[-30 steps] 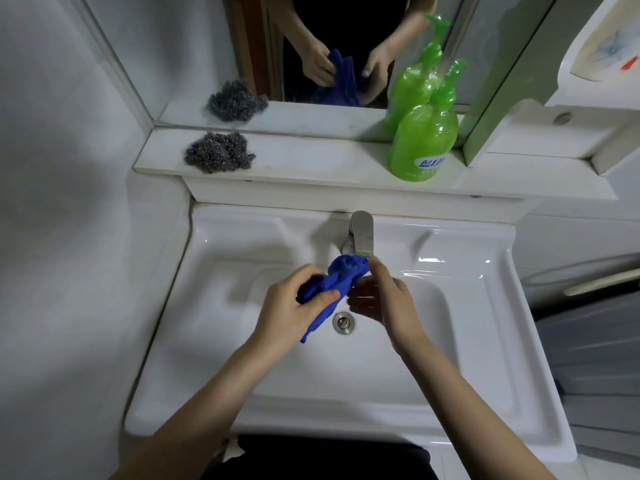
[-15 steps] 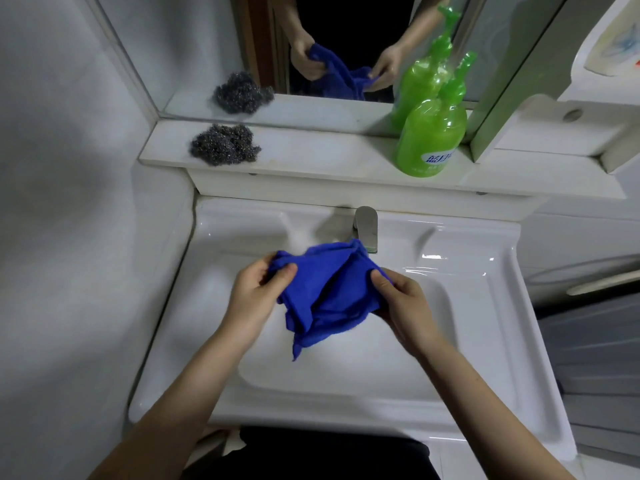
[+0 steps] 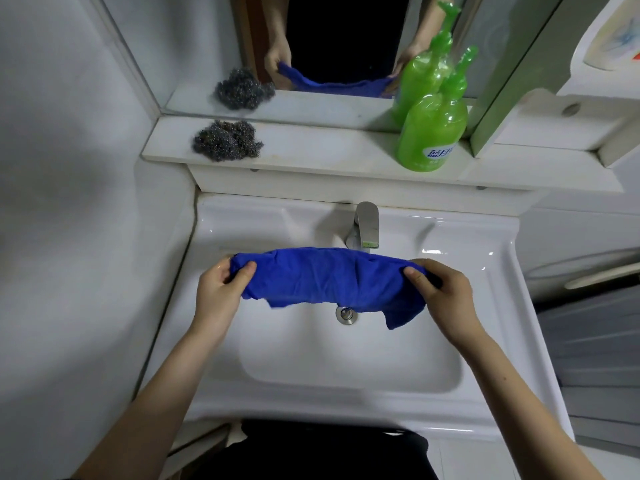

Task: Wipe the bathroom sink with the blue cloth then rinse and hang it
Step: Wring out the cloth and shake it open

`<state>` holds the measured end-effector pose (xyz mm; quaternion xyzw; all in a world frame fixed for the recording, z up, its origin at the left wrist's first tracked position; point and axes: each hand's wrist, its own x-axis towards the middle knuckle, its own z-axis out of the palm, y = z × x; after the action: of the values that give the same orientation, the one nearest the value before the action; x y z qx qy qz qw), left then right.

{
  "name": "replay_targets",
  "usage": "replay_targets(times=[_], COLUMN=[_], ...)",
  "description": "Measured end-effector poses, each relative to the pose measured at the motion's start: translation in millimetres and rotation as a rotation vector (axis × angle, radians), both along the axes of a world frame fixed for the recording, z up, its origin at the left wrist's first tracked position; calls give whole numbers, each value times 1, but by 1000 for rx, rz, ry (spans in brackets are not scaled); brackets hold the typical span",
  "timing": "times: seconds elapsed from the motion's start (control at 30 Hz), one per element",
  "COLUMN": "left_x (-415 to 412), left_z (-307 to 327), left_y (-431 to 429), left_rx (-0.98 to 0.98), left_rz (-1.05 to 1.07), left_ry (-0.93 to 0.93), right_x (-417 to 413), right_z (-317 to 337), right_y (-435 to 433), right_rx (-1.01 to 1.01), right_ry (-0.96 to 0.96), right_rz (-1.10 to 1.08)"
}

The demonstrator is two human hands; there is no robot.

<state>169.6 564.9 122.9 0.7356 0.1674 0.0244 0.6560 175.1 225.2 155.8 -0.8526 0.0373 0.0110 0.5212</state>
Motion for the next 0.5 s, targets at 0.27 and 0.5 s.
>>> replay_targets(times=[0.27,0.5], left_x=[-17,-30], left_z=[-36,-76], left_y=[-5,3], left_rx=[-3,-48], left_rz=[-14,-93], left_ry=[138,330], right_x=[-38,-69], right_z=[-25,-27], right_y=[30,51], right_rx=[332,269], right_ry=[88,41], right_rz=[-406,-463])
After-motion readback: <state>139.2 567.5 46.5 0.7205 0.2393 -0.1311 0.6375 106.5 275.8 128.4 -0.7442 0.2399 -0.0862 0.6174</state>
